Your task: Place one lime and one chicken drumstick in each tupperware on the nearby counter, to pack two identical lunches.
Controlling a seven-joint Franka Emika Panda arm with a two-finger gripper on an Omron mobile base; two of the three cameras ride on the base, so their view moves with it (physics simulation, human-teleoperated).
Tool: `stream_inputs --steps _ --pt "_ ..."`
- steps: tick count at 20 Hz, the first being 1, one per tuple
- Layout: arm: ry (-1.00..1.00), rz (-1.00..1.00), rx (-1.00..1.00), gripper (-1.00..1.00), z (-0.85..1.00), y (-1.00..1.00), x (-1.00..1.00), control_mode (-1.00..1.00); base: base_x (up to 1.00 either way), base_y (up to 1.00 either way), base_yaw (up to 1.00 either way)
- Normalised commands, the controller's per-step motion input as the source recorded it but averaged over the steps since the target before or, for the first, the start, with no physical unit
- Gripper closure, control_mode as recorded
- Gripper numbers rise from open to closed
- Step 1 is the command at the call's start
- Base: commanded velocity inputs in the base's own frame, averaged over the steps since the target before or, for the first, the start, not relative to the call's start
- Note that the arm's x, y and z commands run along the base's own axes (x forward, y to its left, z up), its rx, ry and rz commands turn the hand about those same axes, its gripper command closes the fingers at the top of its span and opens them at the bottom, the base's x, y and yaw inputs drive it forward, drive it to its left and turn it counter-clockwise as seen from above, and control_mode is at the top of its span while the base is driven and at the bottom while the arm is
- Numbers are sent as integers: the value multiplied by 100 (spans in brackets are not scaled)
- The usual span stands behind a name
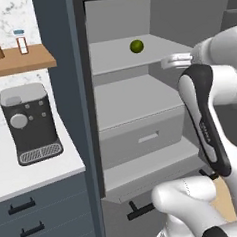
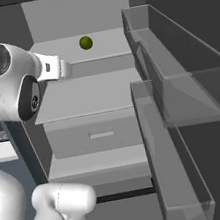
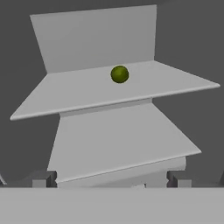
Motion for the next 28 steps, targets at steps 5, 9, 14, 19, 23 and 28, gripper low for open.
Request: stream_inputs --steps 5,9,14,19,23,28 --pt "1 0 0 -100 9 0 73 -100 0 0 0" --pt "13 0 0 -100 3 0 82 -100 0 0 0" --pt "13 0 0 -100 0 0 86 -100 0 0 0" --pt "2 0 0 -100 -8 0 74 -100 0 0 0" --pt "0 0 0 -100 -18 0 67 -100 0 0 0" --pt "0 0 0 -100 -12 0 68 -100 0 0 0"
